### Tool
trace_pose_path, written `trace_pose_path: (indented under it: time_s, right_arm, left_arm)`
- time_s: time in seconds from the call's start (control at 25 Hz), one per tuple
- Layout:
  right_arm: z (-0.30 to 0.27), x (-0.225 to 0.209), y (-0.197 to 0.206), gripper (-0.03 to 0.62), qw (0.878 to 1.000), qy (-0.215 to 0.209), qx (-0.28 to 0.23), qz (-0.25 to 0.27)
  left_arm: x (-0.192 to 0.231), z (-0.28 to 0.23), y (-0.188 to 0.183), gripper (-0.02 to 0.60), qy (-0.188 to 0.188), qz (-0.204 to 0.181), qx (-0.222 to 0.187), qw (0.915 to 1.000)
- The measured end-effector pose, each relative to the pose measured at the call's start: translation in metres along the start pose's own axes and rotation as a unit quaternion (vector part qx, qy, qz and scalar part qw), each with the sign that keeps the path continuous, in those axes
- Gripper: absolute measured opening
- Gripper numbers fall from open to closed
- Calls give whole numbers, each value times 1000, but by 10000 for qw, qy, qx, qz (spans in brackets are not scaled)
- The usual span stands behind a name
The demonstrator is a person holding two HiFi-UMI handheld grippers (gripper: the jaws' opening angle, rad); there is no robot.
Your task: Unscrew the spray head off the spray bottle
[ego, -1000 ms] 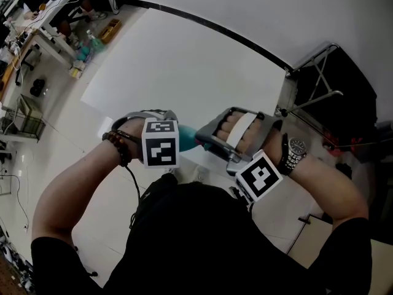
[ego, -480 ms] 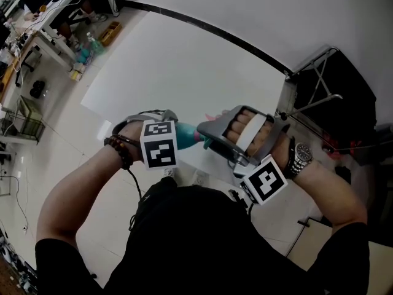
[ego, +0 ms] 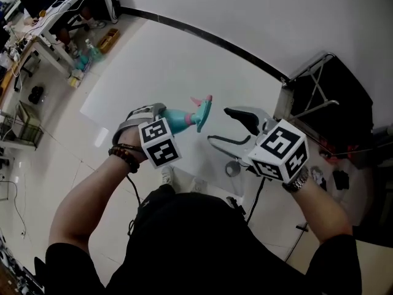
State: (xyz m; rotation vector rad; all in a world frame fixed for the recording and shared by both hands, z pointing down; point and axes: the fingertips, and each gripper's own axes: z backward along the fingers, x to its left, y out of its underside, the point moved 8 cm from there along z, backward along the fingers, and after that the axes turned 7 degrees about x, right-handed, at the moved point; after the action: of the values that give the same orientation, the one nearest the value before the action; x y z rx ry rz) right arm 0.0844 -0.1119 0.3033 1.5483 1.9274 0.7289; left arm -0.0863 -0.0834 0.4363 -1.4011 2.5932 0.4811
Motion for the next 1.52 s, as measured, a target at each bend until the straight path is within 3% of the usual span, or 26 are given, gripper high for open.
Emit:
trace_pose_path:
  time_s: [0.12, 0.24, 0.48, 0.64, 0.72, 0.84, 0.92, 1.04, 1.32, 1.52]
  right_arm:
    - [-18, -19, 7, 304, 9815, -406, -142, -1865]
    - [-35, -25, 13, 304, 9550, -732, -224, -2866]
    - [-64, -25, 22, 301, 9186, -1163, -74, -3775]
    - [-77, -26, 25, 255, 9066, -1229, -71, -4037]
    - [-77, -28, 26, 197, 9052, -1204, -105, -4075]
    - [-77, -27, 25, 129, 9073, -1222, -98, -4022]
    - [-78, -25, 24, 124, 9111, -1230, -66, -3934]
    - [-78, -23, 23, 123, 9274, -1142, 36, -3563]
    - [-71, -11, 14, 121, 9807, -773, 388, -1753]
    - [-65, 3, 6, 121, 9962, -478, 722, 2]
  left_arm:
    - [1, -2, -3, 416, -282, 34, 90, 9996]
    - [-1, -4, -6, 416, -515, -35, 213, 9984]
    - [-1, -4, -10, 416, -961, -240, 460, 9940]
    - [-1, -3, -11, 416, -1148, -382, 543, 9912]
    - [-3, -2, -13, 416, -1194, -415, 574, 9903]
    - [-3, -2, -13, 416, -1216, -461, 620, 9896]
    - [-3, -2, -13, 416, -1184, -478, 630, 9898]
    - [-6, -4, -12, 416, -1059, -506, 594, 9913]
    - [-12, -2, -13, 416, -719, -574, 438, 9948]
    - [-15, 3, -14, 416, -454, -693, 293, 9961]
